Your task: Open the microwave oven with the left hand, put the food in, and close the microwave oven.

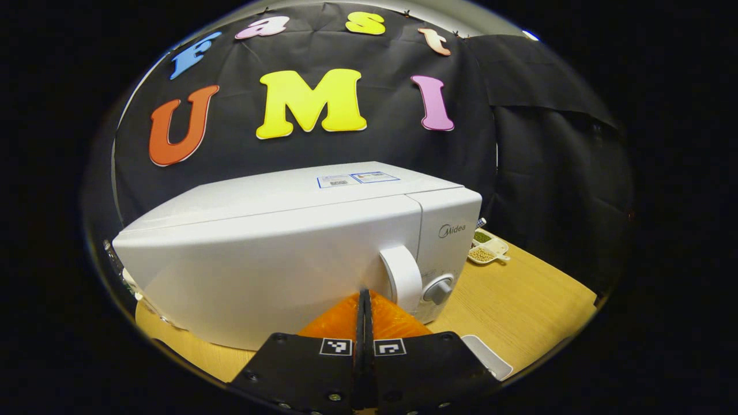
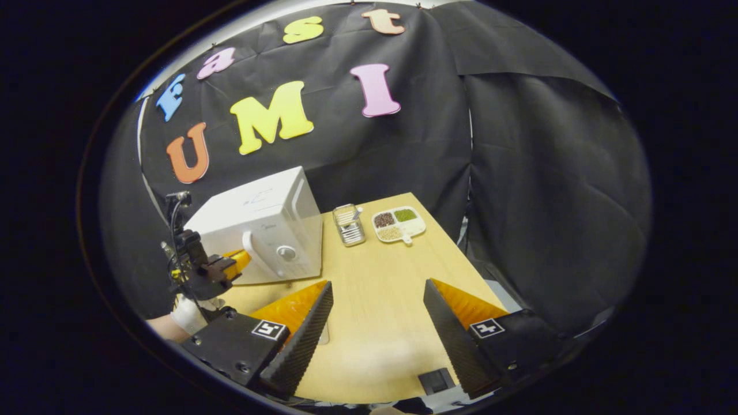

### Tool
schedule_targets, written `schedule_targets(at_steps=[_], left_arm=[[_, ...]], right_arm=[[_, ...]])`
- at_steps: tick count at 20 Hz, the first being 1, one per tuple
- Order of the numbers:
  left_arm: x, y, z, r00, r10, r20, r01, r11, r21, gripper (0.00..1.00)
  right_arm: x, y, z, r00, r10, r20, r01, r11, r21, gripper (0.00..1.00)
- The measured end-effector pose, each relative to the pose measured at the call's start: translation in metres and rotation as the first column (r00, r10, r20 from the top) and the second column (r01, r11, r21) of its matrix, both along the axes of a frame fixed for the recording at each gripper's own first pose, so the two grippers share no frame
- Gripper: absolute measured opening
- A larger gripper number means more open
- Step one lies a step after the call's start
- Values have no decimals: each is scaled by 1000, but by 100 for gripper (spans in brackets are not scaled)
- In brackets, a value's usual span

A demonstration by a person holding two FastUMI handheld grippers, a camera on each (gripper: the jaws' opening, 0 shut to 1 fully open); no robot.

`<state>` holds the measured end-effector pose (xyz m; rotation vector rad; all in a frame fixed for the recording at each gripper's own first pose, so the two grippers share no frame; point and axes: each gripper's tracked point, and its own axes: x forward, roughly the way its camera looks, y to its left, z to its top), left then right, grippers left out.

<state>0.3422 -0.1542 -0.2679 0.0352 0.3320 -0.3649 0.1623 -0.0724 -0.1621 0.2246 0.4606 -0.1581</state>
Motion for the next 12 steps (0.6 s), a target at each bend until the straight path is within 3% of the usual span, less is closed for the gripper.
schedule_targets(at_steps=[1, 2, 3, 4, 5, 6, 9, 12], left_arm=[[-1, 8, 3, 1000, 20, 6, -20, 1000, 16, 0], [-3, 13, 6, 1000, 29, 12, -29, 999, 21, 8], [-7, 18, 9, 999, 41, 18, -41, 999, 31, 0], [-15, 25, 11, 998, 55, 24, -56, 997, 57, 0], [-22, 32, 12, 997, 62, 35, -65, 995, 80, 0], [-32, 37, 15, 997, 69, 44, -73, 992, 102, 0], [-57, 43, 16, 996, 58, 75, -69, 984, 162, 95], [-92, 37, 26, 997, 18, 73, -30, 986, 167, 95]], right_arm=[[-2, -1, 0, 1000, 0, 5, 0, 1000, -5, 100], [-4, 1, 2, 1000, 3, 12, -3, 1000, 0, 100], [-6, 2, 3, 1000, 1, 19, -1, 1000, 5, 100], [-10, 3, 2, 1000, -2, 27, 2, 1000, 16, 100], [-14, 4, 2, 999, -4, 34, 3, 1000, 28, 90], [-19, 5, 1, 999, -8, 41, 7, 999, 35, 100], [-36, 2, -2, 998, -22, 53, 21, 1000, 23, 100], [-53, 2, -4, 998, -35, 60, 35, 999, 13, 100]])
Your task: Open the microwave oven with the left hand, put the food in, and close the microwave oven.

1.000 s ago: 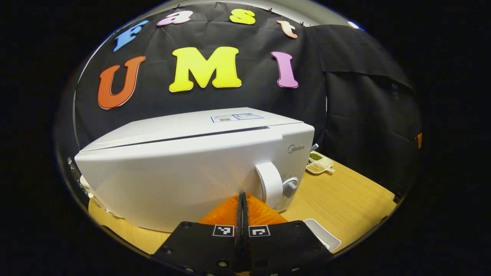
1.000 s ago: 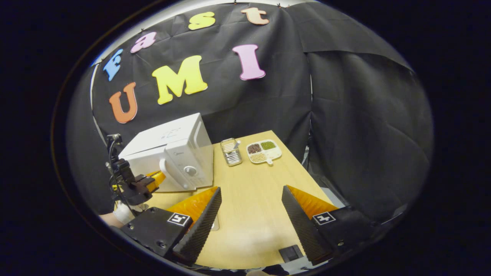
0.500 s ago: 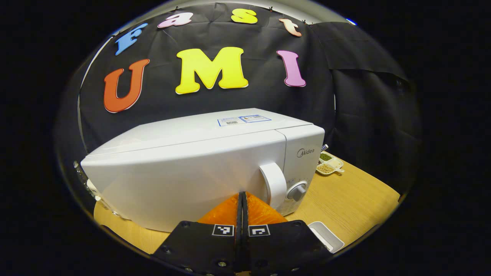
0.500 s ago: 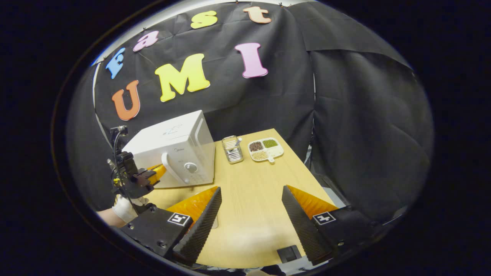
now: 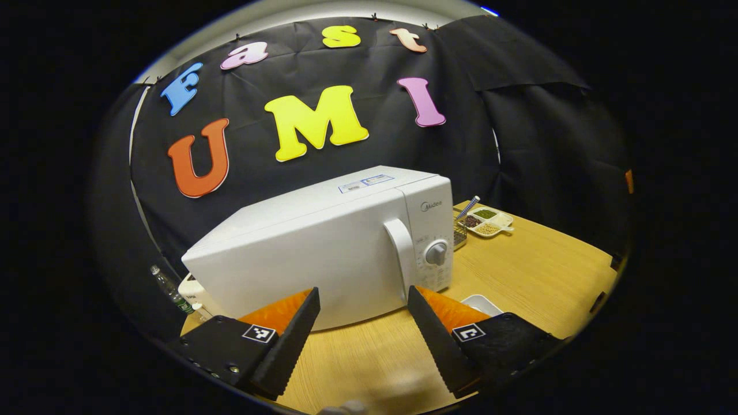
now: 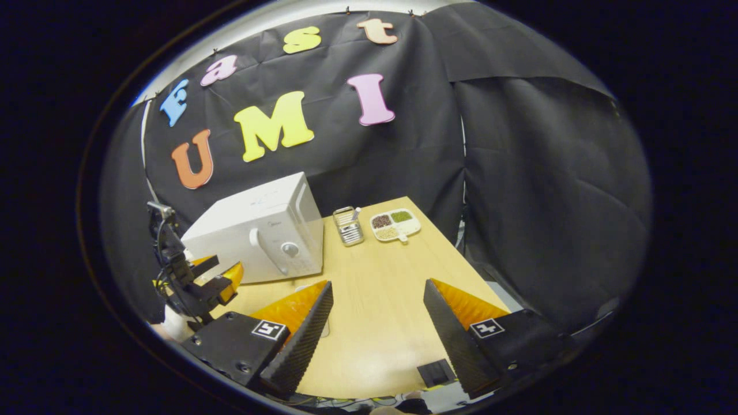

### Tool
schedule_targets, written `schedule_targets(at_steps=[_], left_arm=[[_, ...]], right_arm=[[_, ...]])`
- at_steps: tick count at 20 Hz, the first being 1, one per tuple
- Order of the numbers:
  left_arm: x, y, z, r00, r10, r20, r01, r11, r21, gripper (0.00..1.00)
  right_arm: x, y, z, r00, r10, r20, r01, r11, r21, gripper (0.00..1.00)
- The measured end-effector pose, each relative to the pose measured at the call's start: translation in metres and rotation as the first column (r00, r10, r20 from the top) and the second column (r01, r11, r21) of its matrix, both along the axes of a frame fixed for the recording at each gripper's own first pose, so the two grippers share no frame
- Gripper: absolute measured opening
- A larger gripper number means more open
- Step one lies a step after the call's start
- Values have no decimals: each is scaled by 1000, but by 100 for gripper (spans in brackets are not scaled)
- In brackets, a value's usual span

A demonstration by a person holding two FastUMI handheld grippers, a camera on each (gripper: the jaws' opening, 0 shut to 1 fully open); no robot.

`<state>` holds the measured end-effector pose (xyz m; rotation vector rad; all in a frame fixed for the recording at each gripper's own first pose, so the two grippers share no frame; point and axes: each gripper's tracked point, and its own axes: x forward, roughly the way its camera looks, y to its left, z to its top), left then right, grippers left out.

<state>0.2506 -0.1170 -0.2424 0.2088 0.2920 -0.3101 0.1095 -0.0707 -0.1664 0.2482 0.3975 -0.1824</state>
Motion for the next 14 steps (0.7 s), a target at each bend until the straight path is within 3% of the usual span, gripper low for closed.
schedule_targets(at_steps=[1, 2, 3, 8, 12, 13, 14], left_arm=[[-10, -1, 8, 1000, -7, 10, 8, 1000, -11, 95], [-22, -1, 17, 1000, -14, 19, 15, 1000, -24, 95], [-34, -1, 26, 999, -21, 28, 22, 999, -37, 95], [-87, 22, 83, 998, -5, 62, 13, 991, -133, 95], [-119, 61, 126, 993, 58, 102, -39, 983, -180, 95], [-124, 70, 137, 990, 75, 117, -52, 981, -189, 95], [-129, 82, 148, 986, 99, 131, -73, 978, -194, 95]], right_arm=[[-5, 1, 2, 1000, -3, 8, 3, 1000, -6, 100], [-10, 4, 2, 1000, -1, 11, 1, 1000, -12, 90], [-14, 8, 5, 1000, 1, 20, 0, 1000, -18, 100], [-26, 36, 24, 997, 32, 73, -28, 998, -54, 100], [-23, 68, 44, 989, 88, 118, -79, 994, -79, 100], [-20, 77, 49, 986, 104, 129, -93, 992, -84, 90], [-18, 85, 54, 983, 118, 142, -107, 990, -89, 90]])
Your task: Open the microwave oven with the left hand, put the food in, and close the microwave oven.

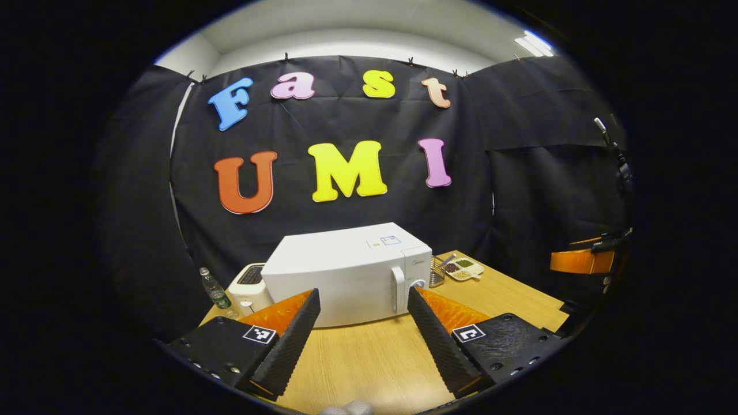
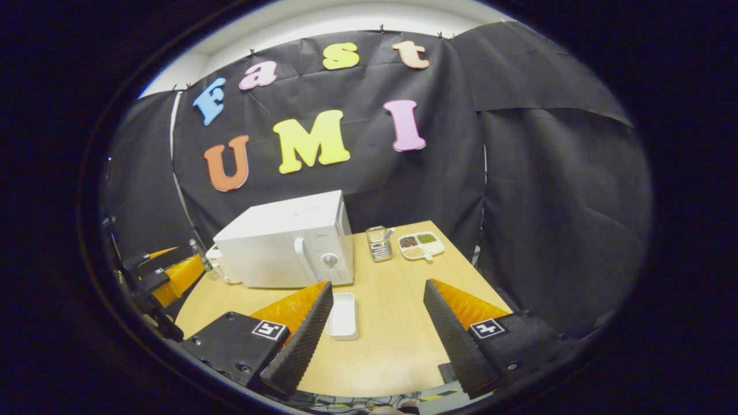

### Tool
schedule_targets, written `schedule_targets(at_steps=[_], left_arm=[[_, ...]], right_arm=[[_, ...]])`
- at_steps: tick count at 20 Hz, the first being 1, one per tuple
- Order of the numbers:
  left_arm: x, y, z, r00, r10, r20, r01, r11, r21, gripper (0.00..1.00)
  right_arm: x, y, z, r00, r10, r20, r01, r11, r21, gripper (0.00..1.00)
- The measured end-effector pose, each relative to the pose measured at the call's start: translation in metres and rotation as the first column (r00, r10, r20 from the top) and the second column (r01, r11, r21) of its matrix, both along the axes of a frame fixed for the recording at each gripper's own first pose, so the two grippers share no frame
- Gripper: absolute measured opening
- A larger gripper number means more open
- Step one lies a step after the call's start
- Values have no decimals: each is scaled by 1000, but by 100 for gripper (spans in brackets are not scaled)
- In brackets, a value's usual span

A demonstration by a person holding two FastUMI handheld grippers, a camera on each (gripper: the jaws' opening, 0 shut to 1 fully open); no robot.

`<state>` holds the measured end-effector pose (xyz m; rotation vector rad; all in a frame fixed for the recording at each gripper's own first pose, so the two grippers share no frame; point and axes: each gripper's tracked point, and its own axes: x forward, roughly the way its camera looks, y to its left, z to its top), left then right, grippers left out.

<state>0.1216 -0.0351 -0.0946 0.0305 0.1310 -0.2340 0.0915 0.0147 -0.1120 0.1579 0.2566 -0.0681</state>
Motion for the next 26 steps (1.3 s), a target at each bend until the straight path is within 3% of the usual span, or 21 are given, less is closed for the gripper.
schedule_targets(at_steps=[1, 4, 5, 6, 7, 12, 18, 19, 20, 26], left_arm=[[-3, 11, 8, 1000, 22, 2, -22, 1000, -8, 95], [-9, 34, 33, 998, 64, 22, -63, 995, -74, 95], [-10, 43, 39, 996, 83, 29, -80, 993, -87, 95], [-10, 51, 46, 994, 99, 37, -95, 991, -92, 95], [-11, 59, 49, 992, 115, 43, -110, 989, -94, 95], [-12, 82, 63, 987, 149, 66, -141, 984, -107, 95], [-6, 90, 74, 984, 155, 90, -144, 982, -121, 95], [-4, 89, 75, 984, 150, 97, -138, 983, -119, 95], [-4, 89, 77, 984, 147, 102, -135, 983, -121, 95], [1, 92, 79, 983, 148, 111, -133, 982, -132, 95]], right_arm=[[3, 8, 7, 1000, 16, 15, -16, 1000, -2, 100], [10, 33, 24, 997, 61, 45, -61, 998, -4, 100], [12, 40, 32, 995, 75, 59, -74, 997, -6, 90], [14, 47, 41, 993, 86, 75, -86, 996, -13, 90], [16, 52, 50, 991, 94, 92, -92, 995, -25, 100], [23, 71, 88, 978, 119, 170, -108, 992, -71, 100], [27, 75, 103, 973, 122, 194, -111, 992, -68, 100], [29, 76, 104, 973, 120, 196, -109, 992, -66, 90], [29, 75, 107, 973, 116, 197, -105, 992, -68, 100], [30, 76, 121, 970, 117, 215, -99, 991, -96, 100]])
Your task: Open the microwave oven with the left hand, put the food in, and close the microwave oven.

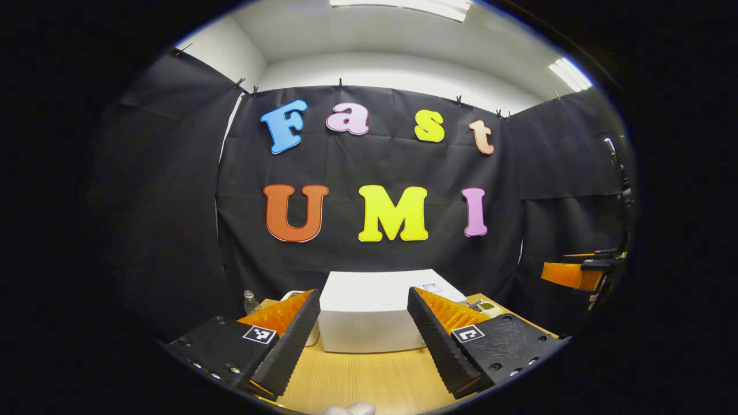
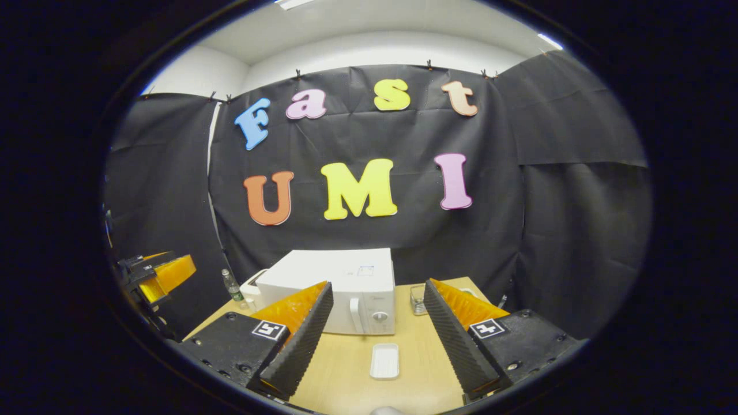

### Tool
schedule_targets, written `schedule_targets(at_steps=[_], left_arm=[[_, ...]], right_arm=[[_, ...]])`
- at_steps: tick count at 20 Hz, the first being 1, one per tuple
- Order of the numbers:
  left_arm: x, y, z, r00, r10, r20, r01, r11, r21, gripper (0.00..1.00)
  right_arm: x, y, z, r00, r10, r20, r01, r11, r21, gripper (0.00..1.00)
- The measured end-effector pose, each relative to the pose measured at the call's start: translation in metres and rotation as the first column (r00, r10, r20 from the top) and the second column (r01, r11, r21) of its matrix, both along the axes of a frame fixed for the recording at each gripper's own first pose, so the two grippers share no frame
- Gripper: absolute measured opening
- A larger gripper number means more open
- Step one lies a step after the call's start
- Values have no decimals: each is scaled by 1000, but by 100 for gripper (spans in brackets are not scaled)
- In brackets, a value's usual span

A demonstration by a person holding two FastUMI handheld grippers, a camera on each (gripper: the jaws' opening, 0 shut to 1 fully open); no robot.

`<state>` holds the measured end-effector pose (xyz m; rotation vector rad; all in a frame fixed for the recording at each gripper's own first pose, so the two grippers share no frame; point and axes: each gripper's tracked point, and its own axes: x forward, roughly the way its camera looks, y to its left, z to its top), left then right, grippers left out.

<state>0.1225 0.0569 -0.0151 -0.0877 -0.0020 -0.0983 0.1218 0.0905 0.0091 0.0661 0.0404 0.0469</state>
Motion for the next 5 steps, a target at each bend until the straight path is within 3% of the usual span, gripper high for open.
schedule_targets(at_steps=[5], left_arm=[[3, 6, 7, 1000, 7, 10, -7, 1000, 0, 95]], right_arm=[[0, 4, 12, 1000, 5, 28, -5, 1000, -4, 100]])
